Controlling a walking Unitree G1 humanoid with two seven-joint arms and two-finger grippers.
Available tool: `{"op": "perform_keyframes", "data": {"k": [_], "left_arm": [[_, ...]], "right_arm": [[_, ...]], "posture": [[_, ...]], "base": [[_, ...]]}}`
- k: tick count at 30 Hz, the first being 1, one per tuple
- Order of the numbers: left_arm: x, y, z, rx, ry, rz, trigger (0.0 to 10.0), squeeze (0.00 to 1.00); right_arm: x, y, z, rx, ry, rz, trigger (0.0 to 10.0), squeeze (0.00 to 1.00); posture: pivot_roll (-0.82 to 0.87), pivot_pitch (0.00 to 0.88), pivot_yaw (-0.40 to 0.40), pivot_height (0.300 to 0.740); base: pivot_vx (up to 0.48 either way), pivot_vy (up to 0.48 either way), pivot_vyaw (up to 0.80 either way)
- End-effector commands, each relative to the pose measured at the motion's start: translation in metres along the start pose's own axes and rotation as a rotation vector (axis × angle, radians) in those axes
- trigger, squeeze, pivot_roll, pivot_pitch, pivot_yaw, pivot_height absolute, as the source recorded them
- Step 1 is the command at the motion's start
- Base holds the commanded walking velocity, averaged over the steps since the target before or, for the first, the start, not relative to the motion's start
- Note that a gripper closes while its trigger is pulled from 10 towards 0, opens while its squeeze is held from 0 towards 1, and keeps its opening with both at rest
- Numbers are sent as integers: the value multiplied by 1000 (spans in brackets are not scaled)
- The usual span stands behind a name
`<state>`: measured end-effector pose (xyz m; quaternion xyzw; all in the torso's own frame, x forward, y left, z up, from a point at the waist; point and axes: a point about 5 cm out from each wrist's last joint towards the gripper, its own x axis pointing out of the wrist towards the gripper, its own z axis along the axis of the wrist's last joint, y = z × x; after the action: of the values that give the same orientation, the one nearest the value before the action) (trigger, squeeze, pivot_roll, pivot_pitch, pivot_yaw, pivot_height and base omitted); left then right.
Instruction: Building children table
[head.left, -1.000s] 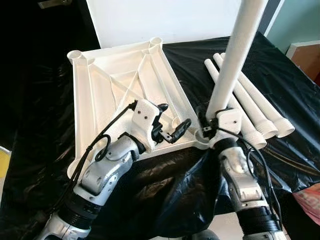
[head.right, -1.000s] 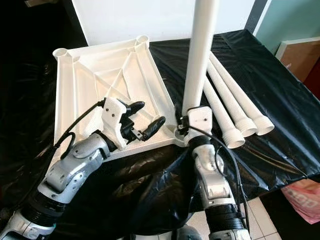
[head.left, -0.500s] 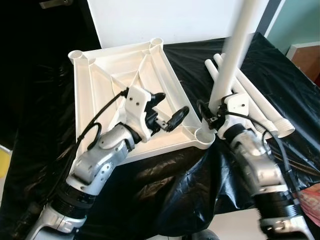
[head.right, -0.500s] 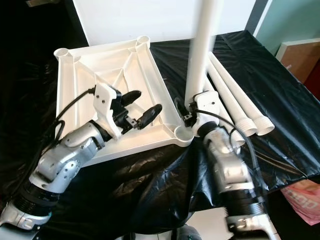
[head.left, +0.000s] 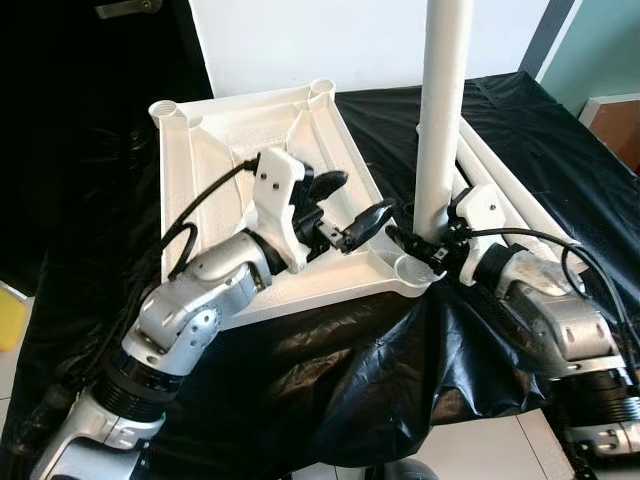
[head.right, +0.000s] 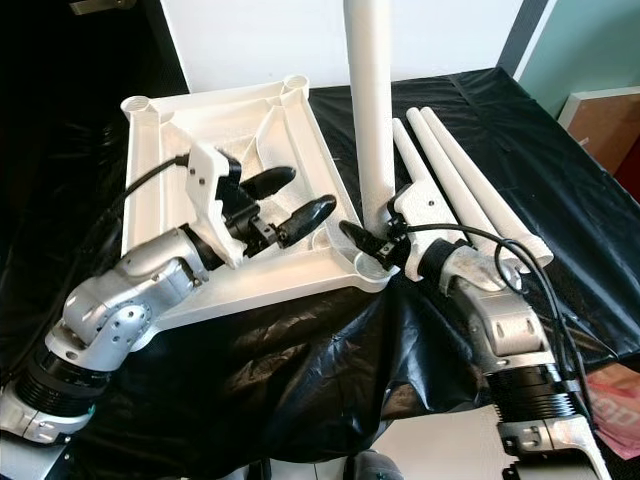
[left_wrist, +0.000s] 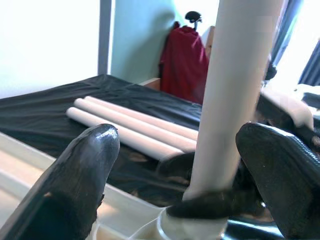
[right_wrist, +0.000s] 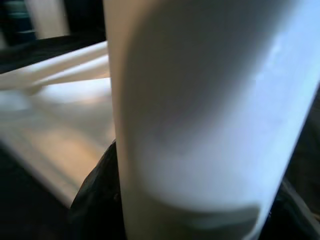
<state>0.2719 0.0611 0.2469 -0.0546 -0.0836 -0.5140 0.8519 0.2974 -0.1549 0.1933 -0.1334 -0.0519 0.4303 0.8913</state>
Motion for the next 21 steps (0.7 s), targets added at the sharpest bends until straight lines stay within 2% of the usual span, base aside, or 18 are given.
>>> {"op": "perform_keyframes", "data": {"k": [1, 3, 7, 12, 14, 17, 21], "left_arm": [[-7, -29, 3, 6, 8, -553, 10000, 0], [-9, -33, 10, -36, -9, -624, 10000, 0], [-10, -35, 12, -50, -15, -655, 10000, 0], [-16, -42, 22, -129, -39, -796, 10000, 0], [-16, -42, 22, -129, -39, -796, 10000, 0], [-19, -46, 22, -134, -35, -853, 10000, 0], [-14, -47, 21, -121, -38, -842, 10000, 0]], "right_arm": [[-2, 4, 1, 10, -3, 45, 10000, 0], [-5, 7, 0, 18, 15, 126, 10000, 0], [-5, 8, 0, 22, 20, 152, 10000, 0], [-2, 15, -1, 45, 16, 224, 10000, 0], [-2, 15, -1, 45, 16, 224, 10000, 0], [2, 18, 0, 69, 2, 252, 10000, 0], [4, 23, -1, 88, 0, 279, 10000, 0]], "posture": [[17, 94, -24, 740], [17, 94, -22, 740], [16, 94, -21, 740], [18, 91, -23, 740], [18, 91, -23, 740], [17, 90, -26, 740], [13, 88, -31, 740]], "base": [[0, 0, 0], [0, 0, 0], [0, 0, 0], [0, 0, 0], [0, 0, 0], [0, 0, 0], [0, 0, 0]]}}
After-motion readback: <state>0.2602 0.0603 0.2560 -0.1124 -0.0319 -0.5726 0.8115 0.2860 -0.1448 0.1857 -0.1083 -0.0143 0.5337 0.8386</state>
